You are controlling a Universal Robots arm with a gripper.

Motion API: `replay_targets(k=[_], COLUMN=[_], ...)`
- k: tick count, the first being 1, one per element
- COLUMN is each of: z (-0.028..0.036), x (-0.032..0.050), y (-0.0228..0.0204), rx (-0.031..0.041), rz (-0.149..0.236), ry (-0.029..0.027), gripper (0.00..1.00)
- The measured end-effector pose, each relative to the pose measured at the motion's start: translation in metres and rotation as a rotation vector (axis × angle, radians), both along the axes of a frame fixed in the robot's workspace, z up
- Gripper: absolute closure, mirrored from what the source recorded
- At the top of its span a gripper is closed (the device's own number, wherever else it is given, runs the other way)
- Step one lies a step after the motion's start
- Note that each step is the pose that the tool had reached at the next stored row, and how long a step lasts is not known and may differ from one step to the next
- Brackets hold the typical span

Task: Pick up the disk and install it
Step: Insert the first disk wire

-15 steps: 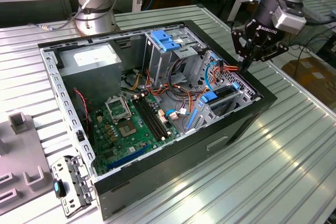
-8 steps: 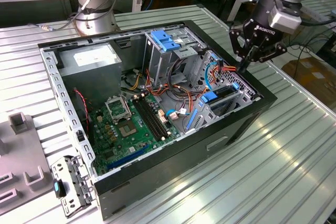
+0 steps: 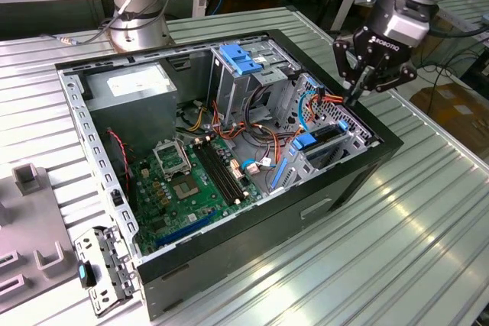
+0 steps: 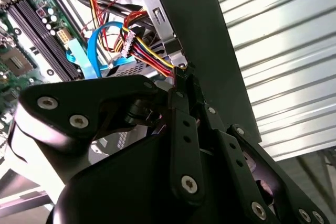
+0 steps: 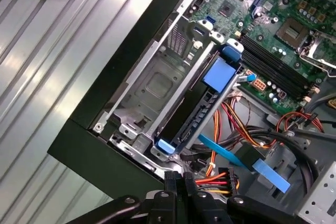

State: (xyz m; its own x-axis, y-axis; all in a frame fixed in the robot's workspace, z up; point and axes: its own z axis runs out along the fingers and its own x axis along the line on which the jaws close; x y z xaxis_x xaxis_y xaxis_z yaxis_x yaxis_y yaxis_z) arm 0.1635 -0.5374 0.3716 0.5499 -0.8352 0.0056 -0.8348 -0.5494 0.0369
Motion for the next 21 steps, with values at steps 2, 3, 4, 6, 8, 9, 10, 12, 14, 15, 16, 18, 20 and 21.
replay_targets(k=[2, 3, 4, 6, 8, 9, 10, 12, 14, 15, 16, 18, 20, 21], z=[-0.0001, -0.0002, -0.0002, -0.0003, -0.0002, -0.0002, -0.0003, -0.0002, -0.0002, -0.0003, -0.0003, -0.0002, -0.0003, -0.0003], x=[0.0, 0.0, 0.0, -0.0004, -0.0036, -0.0055, -0.0078, -0.0088, -0.0094, -0.01, -0.0103, -0.0108, -0.0113, -0.0115], y=[0.0, 0.0, 0.0, 0.0, 0.0, 0.0, 0.0, -0.0001, 0.0, 0.0, 0.0, 0.0, 0.0, 0.0], rx=[0.0, 0.0, 0.0, 0.0, -0.0001, -0.0001, 0.0, -0.0001, -0.0001, 0.0, 0.0, -0.0001, 0.0, -0.0001], rz=[-0.027, -0.04, -0.053, -0.072, -0.079, -0.08, -0.083, -0.1, -0.119, -0.131, -0.139, -0.156, -0.175, -0.188], ry=[0.0, 0.0, 0.0, 0.0, 0.0, 0.0, 0.0, 0.0, 0.0, 0.0, 0.0, 0.0, 0.0, 0.0], gripper=[0.82, 0.82, 0.82, 0.82, 0.82, 0.82, 0.82, 0.82, 0.82, 0.82, 0.82, 0.83, 0.83, 0.83])
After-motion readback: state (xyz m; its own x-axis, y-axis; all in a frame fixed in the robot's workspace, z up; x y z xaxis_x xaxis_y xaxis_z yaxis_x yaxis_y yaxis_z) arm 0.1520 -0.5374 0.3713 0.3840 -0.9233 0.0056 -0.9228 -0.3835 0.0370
